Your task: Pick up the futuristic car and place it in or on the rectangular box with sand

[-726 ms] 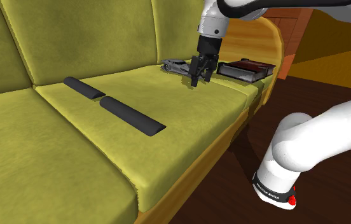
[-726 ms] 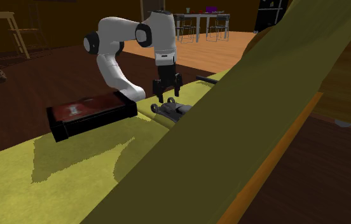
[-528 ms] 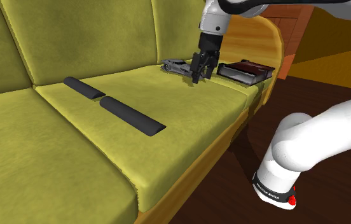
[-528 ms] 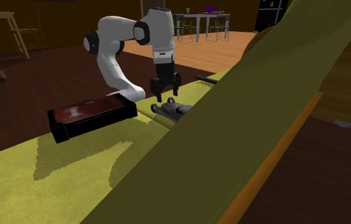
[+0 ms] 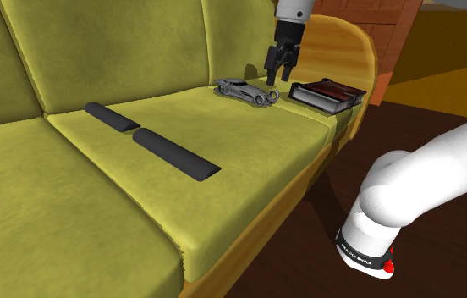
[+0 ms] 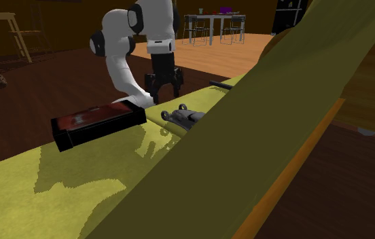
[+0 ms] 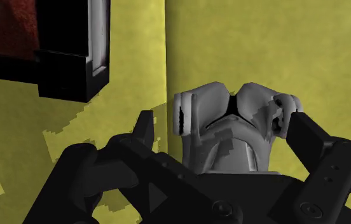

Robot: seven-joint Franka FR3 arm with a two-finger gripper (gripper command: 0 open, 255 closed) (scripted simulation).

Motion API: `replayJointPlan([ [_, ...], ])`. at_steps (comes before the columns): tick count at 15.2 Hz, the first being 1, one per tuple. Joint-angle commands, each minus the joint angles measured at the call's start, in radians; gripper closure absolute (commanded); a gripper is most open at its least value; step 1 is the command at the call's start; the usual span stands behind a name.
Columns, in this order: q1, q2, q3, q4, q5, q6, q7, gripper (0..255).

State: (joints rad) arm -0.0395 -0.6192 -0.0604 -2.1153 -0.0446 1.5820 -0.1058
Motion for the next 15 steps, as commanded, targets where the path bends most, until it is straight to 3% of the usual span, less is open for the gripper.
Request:
replayJointPlan([
  [1, -0.009, 0.037, -0.03, 0.064, -0.02, -0.022, -0.043, 0],
  [9, -0.011, 0.017, -0.035, -0.054, -0.024, 0.076, -0.042, 0],
  [15, -0.011, 0.017, -0.035, -0.054, -0.024, 0.076, -0.042, 0],
])
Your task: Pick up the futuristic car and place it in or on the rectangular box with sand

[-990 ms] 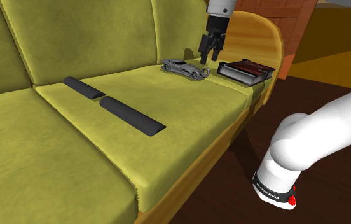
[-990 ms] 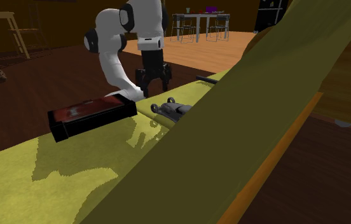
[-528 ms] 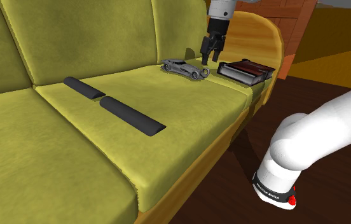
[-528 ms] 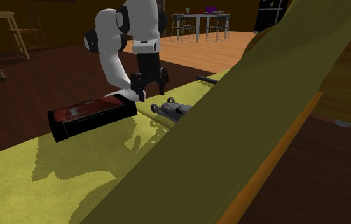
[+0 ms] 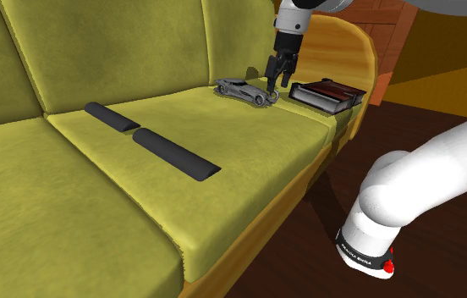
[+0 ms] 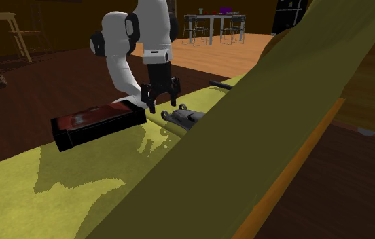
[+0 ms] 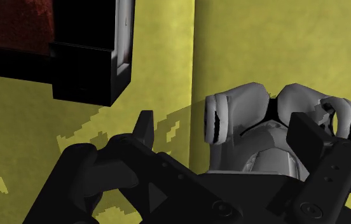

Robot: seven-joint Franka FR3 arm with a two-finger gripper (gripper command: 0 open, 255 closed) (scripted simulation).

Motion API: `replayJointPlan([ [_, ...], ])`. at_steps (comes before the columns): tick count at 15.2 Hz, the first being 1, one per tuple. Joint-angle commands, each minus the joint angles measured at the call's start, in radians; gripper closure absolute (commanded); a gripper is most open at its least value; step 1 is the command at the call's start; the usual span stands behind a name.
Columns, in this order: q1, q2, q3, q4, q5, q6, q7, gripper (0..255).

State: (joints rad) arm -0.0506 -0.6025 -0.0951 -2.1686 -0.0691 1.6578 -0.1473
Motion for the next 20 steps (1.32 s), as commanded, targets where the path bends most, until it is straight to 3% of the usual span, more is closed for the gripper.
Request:
replayJointPlan([
  [1, 0.0, 0.0, 0.0, 0.0, 0.0, 0.0, 0.0, 0],
  [2, 0.0, 0.0, 0.0, 0.0, 0.0, 0.0, 0.0, 0],
  [3, 0.0, 0.0, 0.0, 0.0, 0.0, 0.0, 0.0, 255],
  [12, 0.0, 0.0, 0.0, 0.0, 0.0, 0.0, 0.0, 255],
  [20, 0.002, 0.034, 0.003, 0.135, 0.004, -0.101, -0.004, 255],
])
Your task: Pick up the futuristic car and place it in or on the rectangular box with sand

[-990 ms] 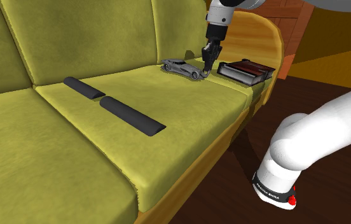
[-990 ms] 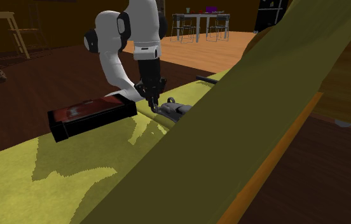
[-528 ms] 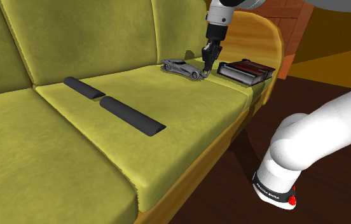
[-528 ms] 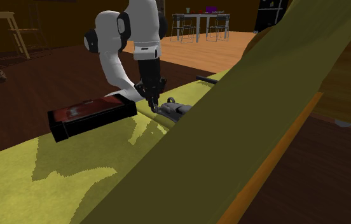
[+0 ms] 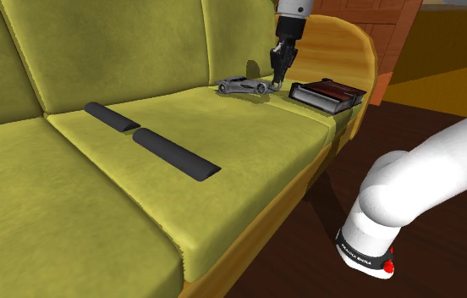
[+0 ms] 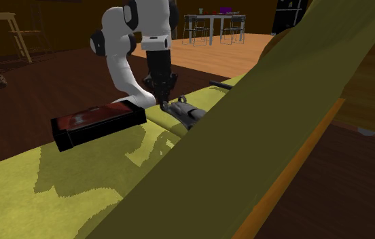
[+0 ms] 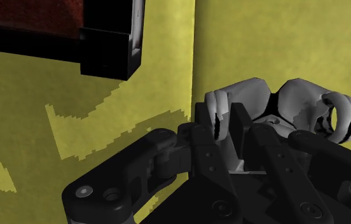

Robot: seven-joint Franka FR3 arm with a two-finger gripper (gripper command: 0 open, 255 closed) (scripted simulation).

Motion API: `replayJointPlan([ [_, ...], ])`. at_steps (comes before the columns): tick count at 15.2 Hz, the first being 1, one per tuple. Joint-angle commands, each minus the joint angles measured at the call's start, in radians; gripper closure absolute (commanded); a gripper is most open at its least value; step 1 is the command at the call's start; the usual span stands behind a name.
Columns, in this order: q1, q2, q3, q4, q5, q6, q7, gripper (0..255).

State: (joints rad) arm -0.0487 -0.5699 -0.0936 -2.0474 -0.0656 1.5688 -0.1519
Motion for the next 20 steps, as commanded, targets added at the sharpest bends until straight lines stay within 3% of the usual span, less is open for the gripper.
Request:
replayJointPlan([
  [1, 0.001, 0.006, 0.002, 0.032, 0.001, -0.025, 0.0, 255],
  [15, 0.005, 0.1, 0.003, 0.31, 0.008, -0.209, -0.009, 255],
  [20, -0.017, 0.031, -0.055, 0.278, -0.022, -0.242, -0.089, 255],
])
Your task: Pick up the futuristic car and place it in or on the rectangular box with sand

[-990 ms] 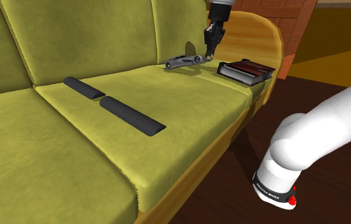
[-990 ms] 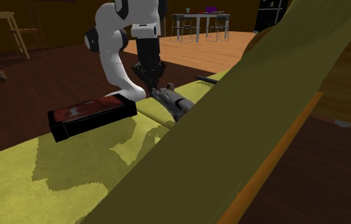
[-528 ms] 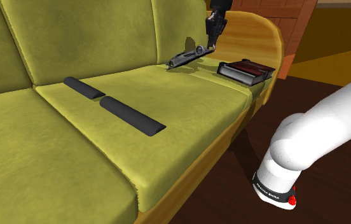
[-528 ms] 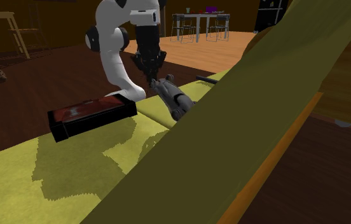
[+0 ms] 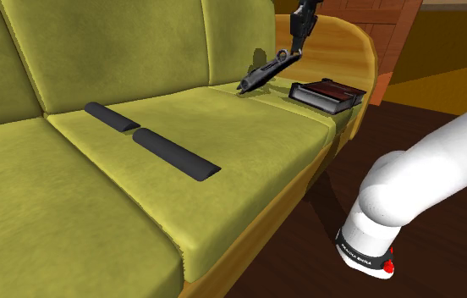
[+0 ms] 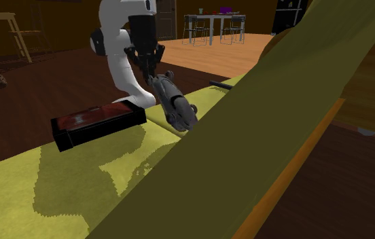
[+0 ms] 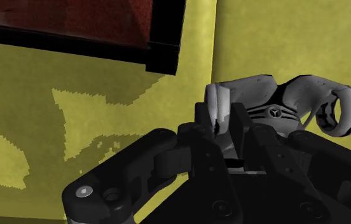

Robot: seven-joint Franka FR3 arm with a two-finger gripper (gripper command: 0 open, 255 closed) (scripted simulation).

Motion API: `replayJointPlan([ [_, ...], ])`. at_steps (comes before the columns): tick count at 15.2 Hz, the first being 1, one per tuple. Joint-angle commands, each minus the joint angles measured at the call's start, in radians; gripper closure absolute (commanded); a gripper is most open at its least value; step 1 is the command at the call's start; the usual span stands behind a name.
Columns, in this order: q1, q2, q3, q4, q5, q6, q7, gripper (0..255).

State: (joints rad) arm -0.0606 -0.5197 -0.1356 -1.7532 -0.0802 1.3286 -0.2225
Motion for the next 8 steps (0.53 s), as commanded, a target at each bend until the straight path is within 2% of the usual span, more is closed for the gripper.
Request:
replayJointPlan([
  [1, -0.01, -0.035, -0.029, -0.024, -0.017, -0.008, -0.04, 255],
  [8, -0.044, -0.123, -0.141, -0.044, -0.089, -0.06, -0.19, 255],
])
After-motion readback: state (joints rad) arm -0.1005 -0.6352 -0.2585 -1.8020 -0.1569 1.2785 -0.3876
